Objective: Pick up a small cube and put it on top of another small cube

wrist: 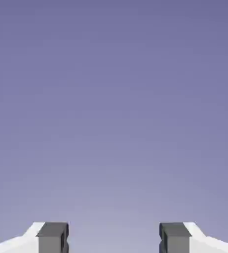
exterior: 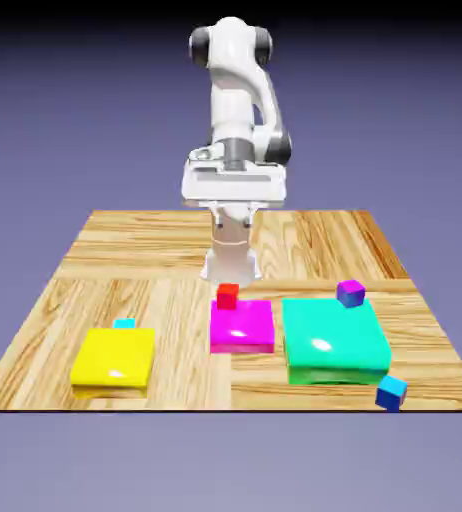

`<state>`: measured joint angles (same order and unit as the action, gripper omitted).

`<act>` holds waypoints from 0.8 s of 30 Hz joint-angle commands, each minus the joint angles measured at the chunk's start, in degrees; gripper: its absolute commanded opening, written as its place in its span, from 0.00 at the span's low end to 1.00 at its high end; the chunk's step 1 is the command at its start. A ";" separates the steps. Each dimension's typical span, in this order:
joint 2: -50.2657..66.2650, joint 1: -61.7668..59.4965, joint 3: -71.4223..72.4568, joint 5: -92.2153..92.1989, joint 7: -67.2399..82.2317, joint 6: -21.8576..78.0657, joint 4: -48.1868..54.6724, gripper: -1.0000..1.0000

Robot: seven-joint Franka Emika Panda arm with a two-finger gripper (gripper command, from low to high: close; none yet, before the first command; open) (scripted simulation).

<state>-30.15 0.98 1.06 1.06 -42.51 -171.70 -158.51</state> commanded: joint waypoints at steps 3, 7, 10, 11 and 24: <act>6.23 0.73 2.65 2.64 -0.12 5.75 6.19 0.50; 14.54 1.69 6.17 6.16 -0.28 13.42 14.43 0.50; 20.77 2.42 8.82 8.80 -0.40 19.17 20.62 0.50; 22.84 2.66 9.70 9.68 -0.44 21.08 22.68 0.50; 49.84 5.81 21.15 21.12 -0.97 46.00 49.48 0.50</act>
<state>19.68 6.79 22.22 22.18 -43.47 -125.70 -109.04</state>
